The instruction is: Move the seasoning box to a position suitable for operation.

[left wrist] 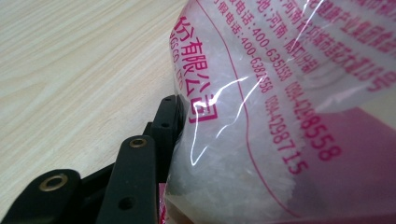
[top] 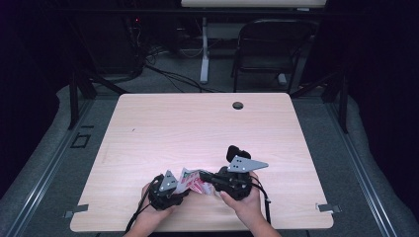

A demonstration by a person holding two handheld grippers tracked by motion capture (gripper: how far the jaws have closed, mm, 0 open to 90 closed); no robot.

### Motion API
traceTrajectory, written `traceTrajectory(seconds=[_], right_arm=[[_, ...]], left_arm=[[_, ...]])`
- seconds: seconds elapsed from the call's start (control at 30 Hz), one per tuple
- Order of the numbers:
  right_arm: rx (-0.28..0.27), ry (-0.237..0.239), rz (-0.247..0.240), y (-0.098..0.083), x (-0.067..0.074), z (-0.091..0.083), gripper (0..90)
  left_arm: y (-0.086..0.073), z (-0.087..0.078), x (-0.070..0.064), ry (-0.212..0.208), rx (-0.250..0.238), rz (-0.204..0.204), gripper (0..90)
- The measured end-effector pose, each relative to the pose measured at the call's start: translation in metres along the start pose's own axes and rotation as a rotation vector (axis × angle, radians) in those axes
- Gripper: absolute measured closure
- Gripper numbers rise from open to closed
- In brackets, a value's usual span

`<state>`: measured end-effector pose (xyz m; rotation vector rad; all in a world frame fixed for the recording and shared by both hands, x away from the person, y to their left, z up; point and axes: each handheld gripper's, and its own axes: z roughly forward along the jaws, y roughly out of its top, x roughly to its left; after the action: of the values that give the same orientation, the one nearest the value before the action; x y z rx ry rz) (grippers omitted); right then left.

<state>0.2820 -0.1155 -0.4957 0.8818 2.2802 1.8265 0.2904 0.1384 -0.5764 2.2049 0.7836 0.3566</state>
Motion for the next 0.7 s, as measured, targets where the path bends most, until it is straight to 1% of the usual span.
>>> traceTrajectory(seconds=[0.17,0.3,0.37,0.4,0.43,0.5,0.7], right_arm=[[0.003,-0.002,-0.003,-0.0002,-0.0003,-0.0004,90.0],[-0.002,-0.003,-0.001,0.0001,-0.0001,-0.0011,90.0],[-0.005,-0.003,0.001,0.0003,-0.0003,-0.0016,90.0],[-0.006,-0.005,0.0,0.0004,-0.0005,-0.0019,90.0],[-0.008,-0.006,-0.004,0.0007,-0.001,-0.0023,90.0],[-0.017,-0.008,0.001,0.0007,-0.001,-0.0031,90.0],[-0.014,-0.015,-0.005,0.001,-0.0007,-0.004,90.0]], left_arm=[[0.0002,-0.0009,0.002,-0.025,0.0,-0.009,60.7],[0.0009,-0.0012,0.0017,-0.036,-0.002,-0.011,60.7],[0.0017,-0.0017,0.0001,-0.021,-0.002,-0.007,60.8],[0.0023,-0.0018,-0.0012,-0.001,-0.006,-0.003,60.9],[0.0028,-0.0026,-0.0016,0.004,-0.004,0.003,61.0],[0.004,-0.0036,-0.0034,0.036,-0.007,0.014,61.1],[0.0037,-0.0051,-0.0065,0.086,-0.014,0.032,61.4]])
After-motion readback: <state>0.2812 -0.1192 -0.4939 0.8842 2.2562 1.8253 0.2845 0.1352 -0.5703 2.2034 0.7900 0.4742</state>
